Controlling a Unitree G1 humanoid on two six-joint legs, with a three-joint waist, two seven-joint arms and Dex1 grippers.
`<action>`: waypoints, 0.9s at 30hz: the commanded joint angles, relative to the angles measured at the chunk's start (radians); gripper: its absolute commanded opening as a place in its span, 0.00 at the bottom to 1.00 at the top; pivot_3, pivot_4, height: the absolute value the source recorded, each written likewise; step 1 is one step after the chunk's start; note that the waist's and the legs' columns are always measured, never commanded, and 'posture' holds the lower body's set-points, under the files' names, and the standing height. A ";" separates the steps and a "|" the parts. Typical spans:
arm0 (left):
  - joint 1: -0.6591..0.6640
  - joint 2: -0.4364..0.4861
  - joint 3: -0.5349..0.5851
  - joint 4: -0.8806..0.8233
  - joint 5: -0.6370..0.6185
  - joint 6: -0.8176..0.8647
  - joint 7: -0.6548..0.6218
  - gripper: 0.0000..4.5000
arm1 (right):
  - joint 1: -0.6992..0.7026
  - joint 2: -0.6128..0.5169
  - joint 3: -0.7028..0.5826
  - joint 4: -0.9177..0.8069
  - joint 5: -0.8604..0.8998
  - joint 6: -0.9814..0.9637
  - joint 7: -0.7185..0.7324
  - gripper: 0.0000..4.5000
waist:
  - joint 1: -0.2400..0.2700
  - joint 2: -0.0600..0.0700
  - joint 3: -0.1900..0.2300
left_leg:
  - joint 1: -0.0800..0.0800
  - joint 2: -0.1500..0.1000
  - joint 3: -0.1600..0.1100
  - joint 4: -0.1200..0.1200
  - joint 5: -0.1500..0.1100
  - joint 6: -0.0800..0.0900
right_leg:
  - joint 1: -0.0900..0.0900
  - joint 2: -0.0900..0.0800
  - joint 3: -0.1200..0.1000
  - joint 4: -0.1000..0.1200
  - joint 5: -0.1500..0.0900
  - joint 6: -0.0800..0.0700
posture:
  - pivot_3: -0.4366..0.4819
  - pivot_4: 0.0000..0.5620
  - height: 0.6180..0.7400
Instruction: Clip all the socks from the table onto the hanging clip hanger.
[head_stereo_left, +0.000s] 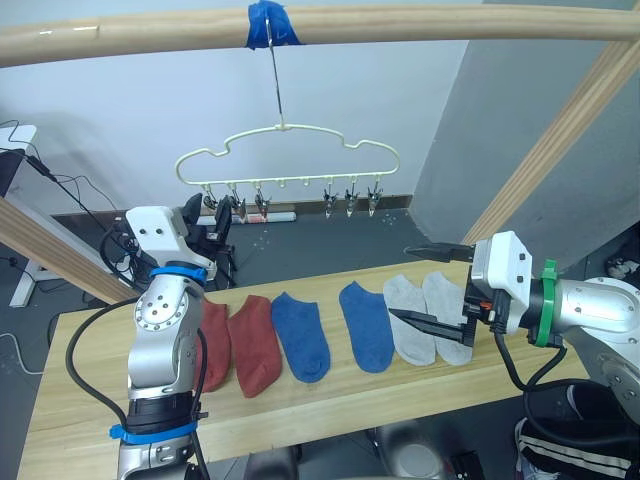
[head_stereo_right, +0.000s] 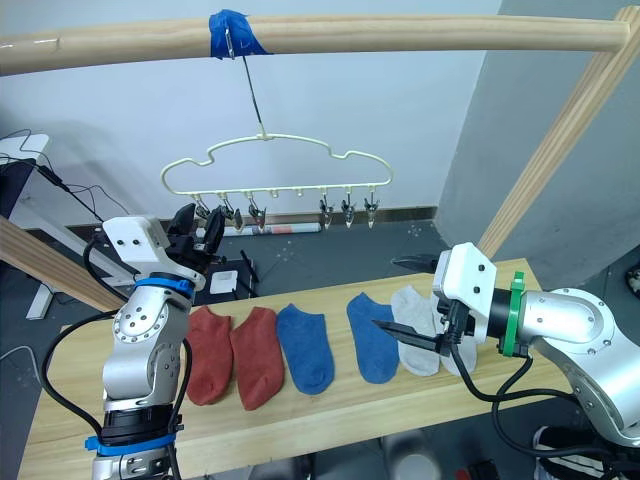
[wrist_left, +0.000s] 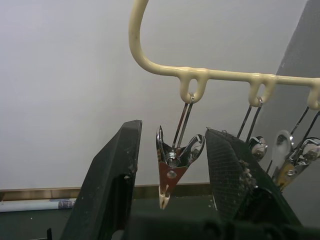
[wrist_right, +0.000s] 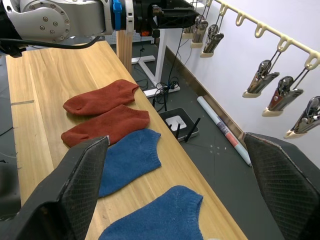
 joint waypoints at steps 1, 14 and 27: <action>-0.012 0.008 -0.007 -0.049 0.004 -0.013 -0.006 0.29 | 0.000 -0.001 -0.009 -0.022 0.002 -0.015 0.004 1.00 | 0.000 0.000 0.000 | 0.000 0.000 0.000 0.000 0.000 0.000 | 0.000 0.000 0.000 0.000 0.000 0.000 | 0.12 0.43 1.00; 0.014 0.020 -0.009 -0.066 0.009 -0.019 -0.021 0.00 | 0.078 -0.010 0.012 0.006 -0.084 -0.017 -0.032 1.00 | 0.001 0.000 0.000 | 0.000 0.000 0.000 0.000 0.000 0.000 | 0.000 0.000 0.000 0.000 0.000 0.000 | 0.13 0.43 1.00; 0.052 0.048 -0.032 -0.156 0.001 0.035 -0.063 0.00 | 0.251 0.313 0.072 0.417 -0.479 -0.180 -0.456 1.00 | 0.004 0.000 0.004 | 0.002 0.000 0.001 0.000 0.000 0.000 | 0.000 0.000 0.001 0.002 0.000 0.000 | 0.19 0.50 1.00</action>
